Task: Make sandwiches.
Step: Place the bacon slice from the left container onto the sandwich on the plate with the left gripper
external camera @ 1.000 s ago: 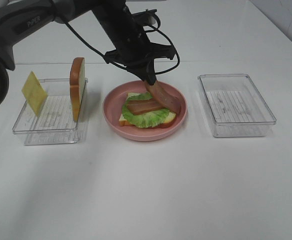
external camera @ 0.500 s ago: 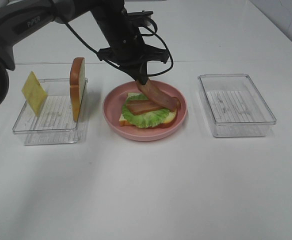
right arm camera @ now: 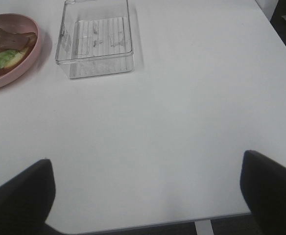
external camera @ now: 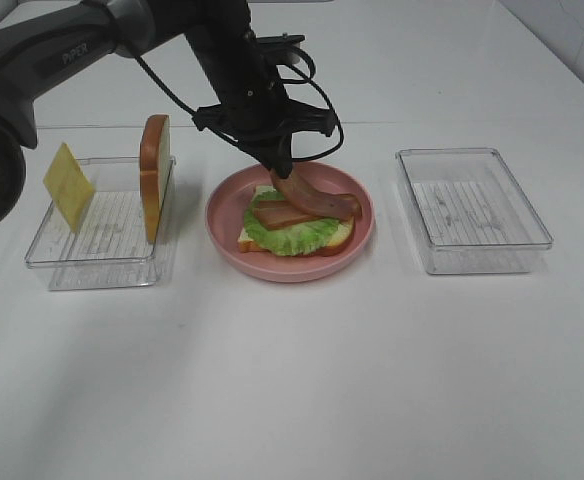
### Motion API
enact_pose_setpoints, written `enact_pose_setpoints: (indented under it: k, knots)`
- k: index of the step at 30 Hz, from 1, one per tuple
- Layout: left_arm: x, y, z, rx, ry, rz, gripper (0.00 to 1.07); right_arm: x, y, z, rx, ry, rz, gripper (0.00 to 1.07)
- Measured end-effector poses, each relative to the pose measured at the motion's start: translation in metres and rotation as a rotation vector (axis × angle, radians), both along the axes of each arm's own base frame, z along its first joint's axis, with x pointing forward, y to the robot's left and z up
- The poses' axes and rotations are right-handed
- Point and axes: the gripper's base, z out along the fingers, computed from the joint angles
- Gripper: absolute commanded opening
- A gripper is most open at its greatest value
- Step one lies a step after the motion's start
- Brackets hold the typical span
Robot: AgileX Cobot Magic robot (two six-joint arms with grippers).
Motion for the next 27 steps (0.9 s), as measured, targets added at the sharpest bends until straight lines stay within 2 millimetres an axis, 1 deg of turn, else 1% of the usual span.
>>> enact_pose_setpoints:
  k: [7, 8, 9, 10, 11, 12, 13, 14, 15, 16, 17, 18, 22, 24, 26, 27]
  knots:
    - [0.001, 0.000, -0.007, 0.006, 0.013, 0.007, 0.00, 0.000, 0.000, 0.000, 0.000, 0.000, 0.000, 0.98]
    - [0.001, 0.000, -0.007, 0.007, 0.016, 0.017, 0.01, 0.000, 0.000, 0.000, 0.000, 0.000, 0.000, 0.98]
    - [0.001, 0.000, -0.007, 0.006, 0.019, 0.027, 0.06, 0.000, 0.000, 0.000, 0.000, 0.000, 0.000, 0.98]
    - [0.001, 0.000, -0.007, 0.006, 0.019, 0.027, 0.06, 0.000, 0.000, 0.000, 0.000, 0.000, 0.000, 0.98]
    - [0.001, 0.000, -0.007, 0.001, 0.028, 0.053, 0.23, 0.000, 0.000, 0.000, 0.000, 0.000, 0.000, 0.98]
    - [0.001, 0.000, -0.007, 0.001, 0.028, 0.053, 0.23, 0.000, 0.000, 0.000, 0.000, 0.000, 0.000, 0.98]
    - [0.001, 0.000, -0.007, -0.001, 0.034, 0.069, 0.53, 0.000, 0.000, 0.000, 0.000, 0.000, 0.000, 0.98]
    - [0.001, 0.000, -0.007, -0.001, 0.034, 0.069, 0.53, 0.000, 0.000, 0.000, 0.000, 0.000, 0.000, 0.98]
    - [0.001, 0.000, -0.007, -0.002, 0.036, 0.074, 0.70, 0.000, 0.000, 0.000, 0.000, 0.000, 0.000, 0.98]
    - [0.001, 0.000, -0.007, -0.004, 0.039, 0.083, 0.98, 0.000, 0.000, 0.000, 0.000, 0.000, 0.000, 0.98]
    - [0.001, 0.000, -0.007, -0.004, 0.039, 0.083, 0.98, 0.000, 0.000, 0.000, 0.000, 0.000, 0.000, 0.98]
    - [0.001, 0.000, -0.007, -0.006, 0.040, 0.089, 1.02, 0.000, 0.000, 0.000, 0.000, 0.000, 0.000, 0.98]
    - [0.001, 0.000, -0.007, -0.003, 0.039, 0.090, 1.02, 0.000, 0.000, 0.000, 0.000, 0.000, 0.000, 0.98]
    - [0.001, 0.001, -0.004, 0.001, 0.032, 0.092, 1.02, 0.000, 0.000, 0.000, 0.000, 0.000, 0.000, 0.98]
    - [0.001, 0.002, 0.003, 0.000, 0.016, 0.092, 1.02, 0.000, 0.000, 0.000, 0.000, 0.000, 0.000, 0.98]
    - [0.001, 0.002, 0.003, 0.000, 0.016, 0.092, 1.02, 0.000, 0.000, 0.000, 0.000, 0.000, 0.000, 0.98]
